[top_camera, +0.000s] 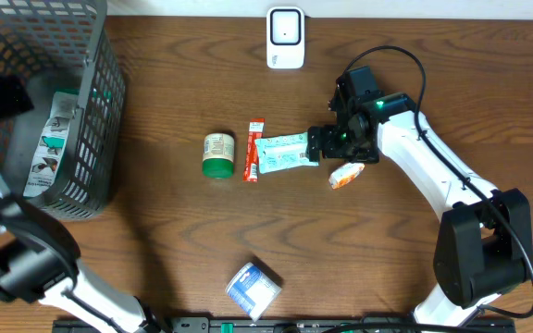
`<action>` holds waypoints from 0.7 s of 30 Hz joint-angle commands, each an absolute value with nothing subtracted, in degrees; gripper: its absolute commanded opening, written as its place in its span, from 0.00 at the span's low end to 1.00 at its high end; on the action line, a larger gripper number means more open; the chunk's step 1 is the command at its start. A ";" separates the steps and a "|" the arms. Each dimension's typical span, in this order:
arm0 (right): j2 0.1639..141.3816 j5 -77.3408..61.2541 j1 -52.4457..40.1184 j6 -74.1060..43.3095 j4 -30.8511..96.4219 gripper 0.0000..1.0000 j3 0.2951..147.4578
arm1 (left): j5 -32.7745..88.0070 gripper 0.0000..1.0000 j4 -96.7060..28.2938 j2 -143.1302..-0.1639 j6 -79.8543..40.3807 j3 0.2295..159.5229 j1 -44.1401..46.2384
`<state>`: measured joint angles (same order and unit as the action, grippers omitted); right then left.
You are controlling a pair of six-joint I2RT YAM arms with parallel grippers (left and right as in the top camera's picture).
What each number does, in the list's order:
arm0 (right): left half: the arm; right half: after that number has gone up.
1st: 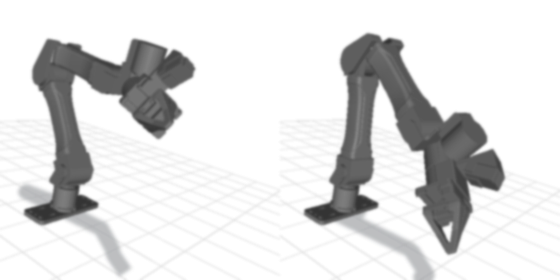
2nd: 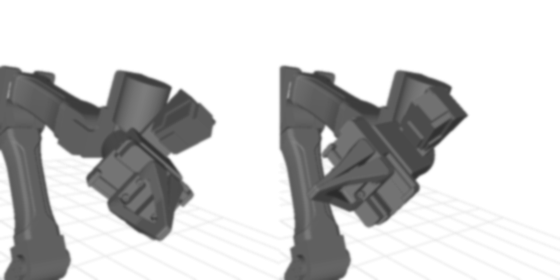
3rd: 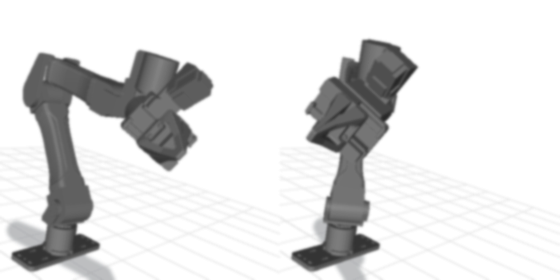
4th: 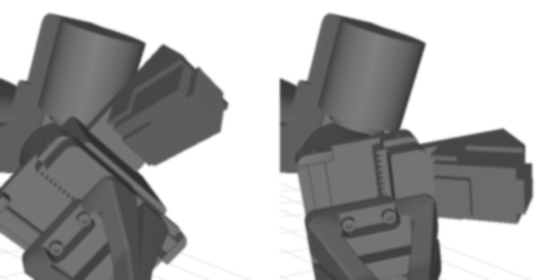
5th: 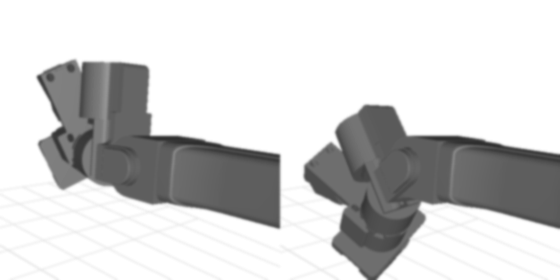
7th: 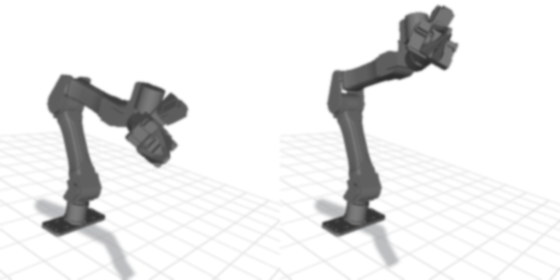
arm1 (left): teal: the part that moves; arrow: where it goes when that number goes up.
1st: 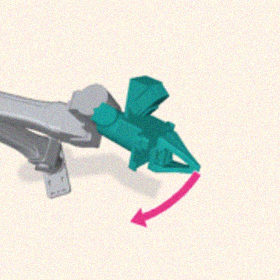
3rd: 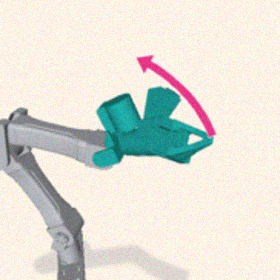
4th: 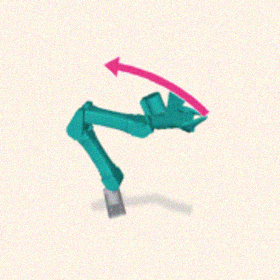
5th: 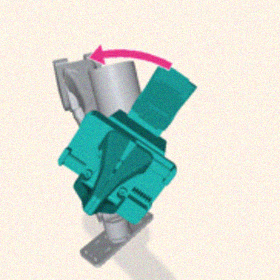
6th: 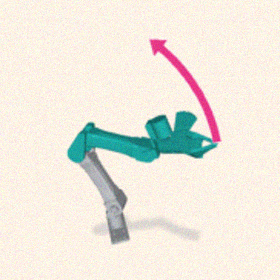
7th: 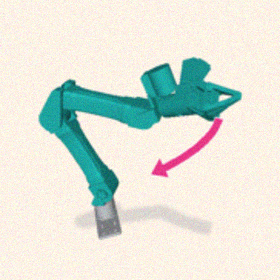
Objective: Scan the item barcode
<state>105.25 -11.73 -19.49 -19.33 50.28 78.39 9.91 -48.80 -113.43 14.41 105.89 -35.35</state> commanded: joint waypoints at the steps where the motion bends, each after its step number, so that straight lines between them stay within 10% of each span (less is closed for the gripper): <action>1: 104.49 -11.20 -19.97 -20.12 50.33 0.99 78.94 | 9.43 0.87 -48.49 -116.66 16.99 106.21 -35.33; 21: 104.49 -11.20 -19.97 -20.12 50.33 0.99 78.94 | 19.84 0.90 -53.58 -131.74 18.44 106.21 -35.33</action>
<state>105.25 -11.70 -19.49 -19.33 50.28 78.39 14.26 -52.05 -129.86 18.11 106.24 -35.35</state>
